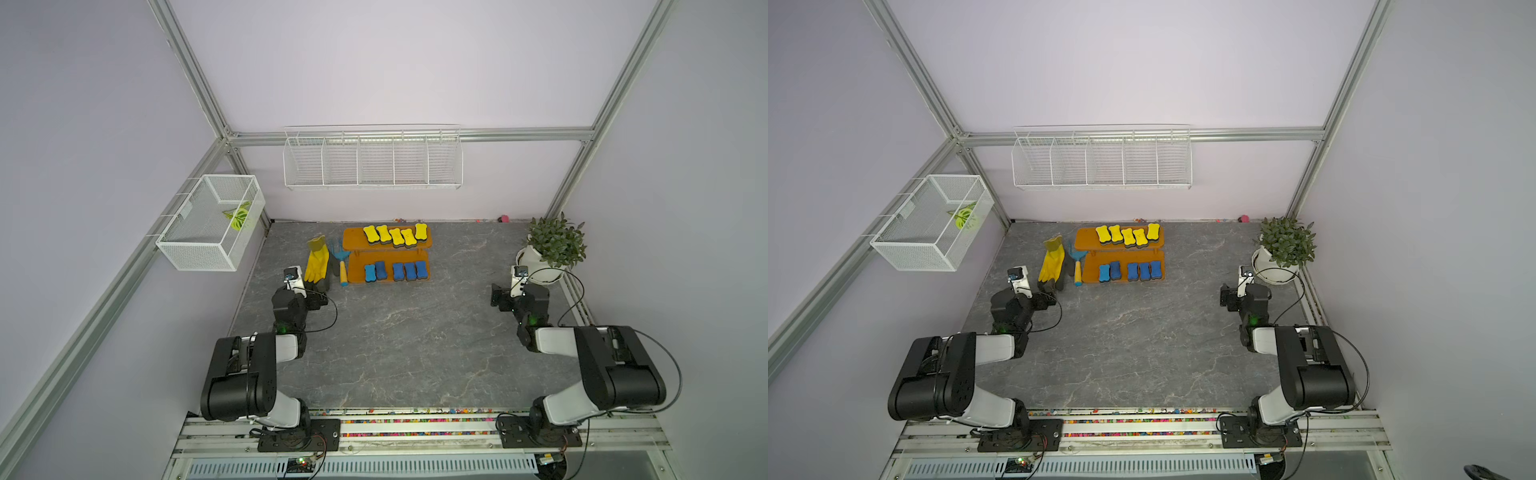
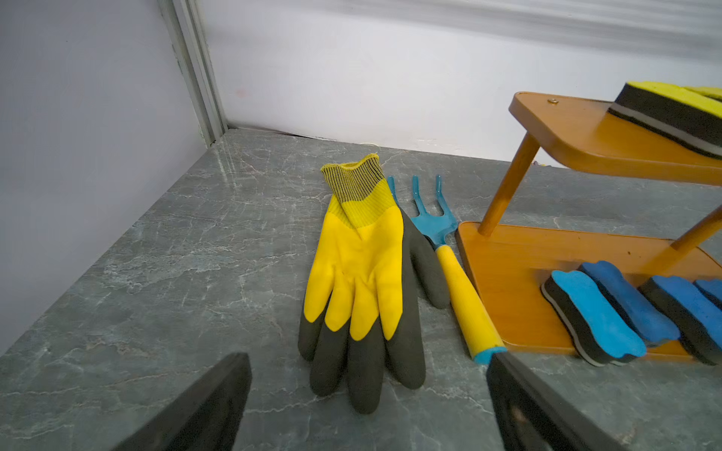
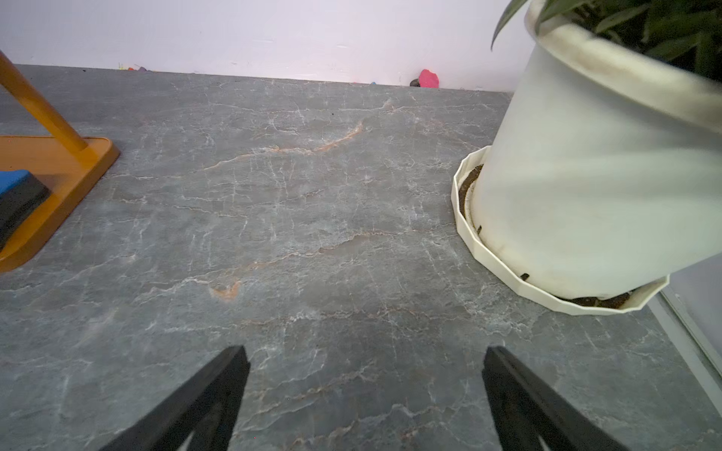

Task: Remove the whiteboard erasers from the shelf
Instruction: Move the shelf to the center of the board.

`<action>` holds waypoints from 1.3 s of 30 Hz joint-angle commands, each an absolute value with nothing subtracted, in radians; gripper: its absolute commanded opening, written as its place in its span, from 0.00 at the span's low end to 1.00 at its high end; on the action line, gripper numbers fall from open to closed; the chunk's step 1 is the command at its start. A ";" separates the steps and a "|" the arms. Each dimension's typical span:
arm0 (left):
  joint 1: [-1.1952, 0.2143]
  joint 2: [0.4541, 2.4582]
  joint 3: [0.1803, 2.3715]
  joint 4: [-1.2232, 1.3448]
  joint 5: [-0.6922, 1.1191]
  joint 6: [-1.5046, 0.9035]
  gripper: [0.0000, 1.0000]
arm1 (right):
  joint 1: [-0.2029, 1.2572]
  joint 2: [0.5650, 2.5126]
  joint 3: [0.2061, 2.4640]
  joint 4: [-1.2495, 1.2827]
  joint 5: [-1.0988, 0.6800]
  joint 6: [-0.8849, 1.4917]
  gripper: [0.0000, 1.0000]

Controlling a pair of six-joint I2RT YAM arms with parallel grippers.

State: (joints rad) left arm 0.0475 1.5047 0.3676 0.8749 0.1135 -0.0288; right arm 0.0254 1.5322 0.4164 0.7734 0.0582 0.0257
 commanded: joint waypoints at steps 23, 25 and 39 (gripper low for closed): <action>-0.005 1.511 0.923 0.054 -0.102 -0.292 1.00 | 0.170 1.376 0.825 0.047 0.254 0.212 0.94; -0.027 1.555 1.023 -0.006 -0.058 -0.351 1.00 | 0.170 1.401 0.885 0.023 0.187 0.247 0.94; -0.040 1.826 1.419 -0.074 0.550 -0.393 0.72 | 0.133 1.755 1.367 -0.118 -0.401 0.499 0.80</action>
